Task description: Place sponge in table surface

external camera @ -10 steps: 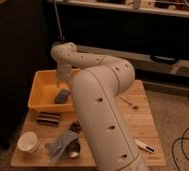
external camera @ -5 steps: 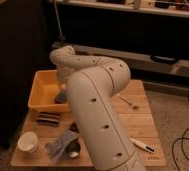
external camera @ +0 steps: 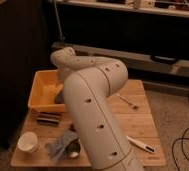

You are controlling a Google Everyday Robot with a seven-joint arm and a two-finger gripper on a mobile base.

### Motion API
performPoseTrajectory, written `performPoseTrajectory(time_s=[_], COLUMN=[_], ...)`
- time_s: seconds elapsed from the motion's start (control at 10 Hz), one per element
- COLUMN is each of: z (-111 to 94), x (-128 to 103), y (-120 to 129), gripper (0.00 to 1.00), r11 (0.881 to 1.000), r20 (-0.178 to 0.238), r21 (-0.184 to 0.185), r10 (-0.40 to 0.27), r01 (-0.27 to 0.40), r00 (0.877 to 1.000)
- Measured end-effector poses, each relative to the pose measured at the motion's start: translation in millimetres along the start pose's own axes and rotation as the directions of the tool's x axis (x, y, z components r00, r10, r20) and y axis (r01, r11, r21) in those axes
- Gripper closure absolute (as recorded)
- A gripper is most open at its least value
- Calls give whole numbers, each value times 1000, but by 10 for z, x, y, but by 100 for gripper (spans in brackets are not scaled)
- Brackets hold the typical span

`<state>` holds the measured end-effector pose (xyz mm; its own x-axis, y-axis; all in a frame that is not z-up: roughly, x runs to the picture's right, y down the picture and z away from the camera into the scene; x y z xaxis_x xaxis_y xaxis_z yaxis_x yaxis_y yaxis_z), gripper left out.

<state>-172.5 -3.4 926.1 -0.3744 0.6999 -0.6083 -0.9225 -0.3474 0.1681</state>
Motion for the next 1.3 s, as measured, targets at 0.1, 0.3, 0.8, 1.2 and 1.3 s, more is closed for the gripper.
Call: performPoseTrajectory(time_s=[0.1, 0.3, 0.8, 1.2, 1.3], z=[115, 188, 349, 356, 357], x=[5, 27, 38, 90, 92], y=[5, 46, 27, 58, 73], gripper=[20, 20, 20, 20, 20], r11=[1000, 999, 999, 999, 999], r20=[3, 16, -8, -21, -31], r21=[16, 37, 46, -2, -18], r10=[-2, -12, -16, -37, -49], r01=[2, 12, 17, 37, 49], r00=[1000, 1000, 1000, 999, 998])
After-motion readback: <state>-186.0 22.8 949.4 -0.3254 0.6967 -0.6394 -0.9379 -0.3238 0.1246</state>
